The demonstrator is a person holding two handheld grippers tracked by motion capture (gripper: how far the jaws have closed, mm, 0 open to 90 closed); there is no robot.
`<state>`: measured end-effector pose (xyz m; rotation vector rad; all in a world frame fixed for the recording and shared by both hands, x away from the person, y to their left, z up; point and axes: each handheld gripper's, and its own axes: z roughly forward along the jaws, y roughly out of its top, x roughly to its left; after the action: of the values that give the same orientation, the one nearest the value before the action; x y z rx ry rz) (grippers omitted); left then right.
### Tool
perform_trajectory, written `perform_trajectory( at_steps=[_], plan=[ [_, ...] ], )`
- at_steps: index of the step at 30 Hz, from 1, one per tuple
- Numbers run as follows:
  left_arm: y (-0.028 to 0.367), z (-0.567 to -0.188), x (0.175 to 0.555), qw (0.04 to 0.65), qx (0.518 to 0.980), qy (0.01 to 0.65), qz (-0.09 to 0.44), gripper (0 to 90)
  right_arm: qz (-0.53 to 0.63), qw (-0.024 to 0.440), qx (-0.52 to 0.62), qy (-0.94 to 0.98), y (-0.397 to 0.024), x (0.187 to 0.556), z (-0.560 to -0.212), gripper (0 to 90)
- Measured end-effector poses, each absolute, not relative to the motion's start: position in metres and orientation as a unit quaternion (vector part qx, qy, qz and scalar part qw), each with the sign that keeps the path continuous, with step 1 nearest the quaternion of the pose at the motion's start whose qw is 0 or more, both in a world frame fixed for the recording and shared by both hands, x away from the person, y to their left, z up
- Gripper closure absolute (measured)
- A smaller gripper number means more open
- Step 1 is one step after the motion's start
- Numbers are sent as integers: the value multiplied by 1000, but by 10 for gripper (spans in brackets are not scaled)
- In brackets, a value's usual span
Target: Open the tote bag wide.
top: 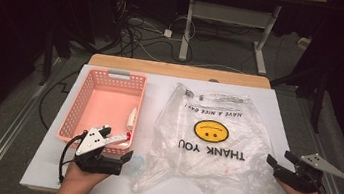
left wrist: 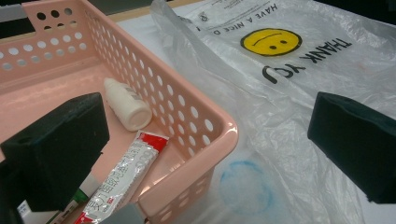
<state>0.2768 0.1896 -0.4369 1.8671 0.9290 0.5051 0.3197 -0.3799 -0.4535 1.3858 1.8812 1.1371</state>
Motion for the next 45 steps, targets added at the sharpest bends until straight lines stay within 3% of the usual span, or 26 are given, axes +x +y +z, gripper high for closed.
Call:
perform_trajectory(
  at_steps=[3, 15, 22, 24, 41, 45],
  plan=[
    [189, -437, 277, 477, 765, 380, 206, 0, 416, 252, 532, 693, -383, 336, -459, 431],
    [184, -438, 278, 470, 769, 380, 208, 0, 389, 237, 543, 705, -384, 394, -460, 466],
    [179, -437, 277, 472, 770, 375, 211, 0, 385, 231, 543, 710, -382, 432, -468, 532],
    [179, -436, 277, 473, 768, 375, 212, 0, 372, 206, 554, 715, -382, 444, -472, 549],
    [181, -434, 276, 479, 764, 377, 213, 0, 368, 191, 532, 738, -361, 486, -465, 547],
    [182, -435, 276, 479, 762, 380, 212, 0, 355, 180, 530, 749, -358, 491, -473, 611]
  ],
)
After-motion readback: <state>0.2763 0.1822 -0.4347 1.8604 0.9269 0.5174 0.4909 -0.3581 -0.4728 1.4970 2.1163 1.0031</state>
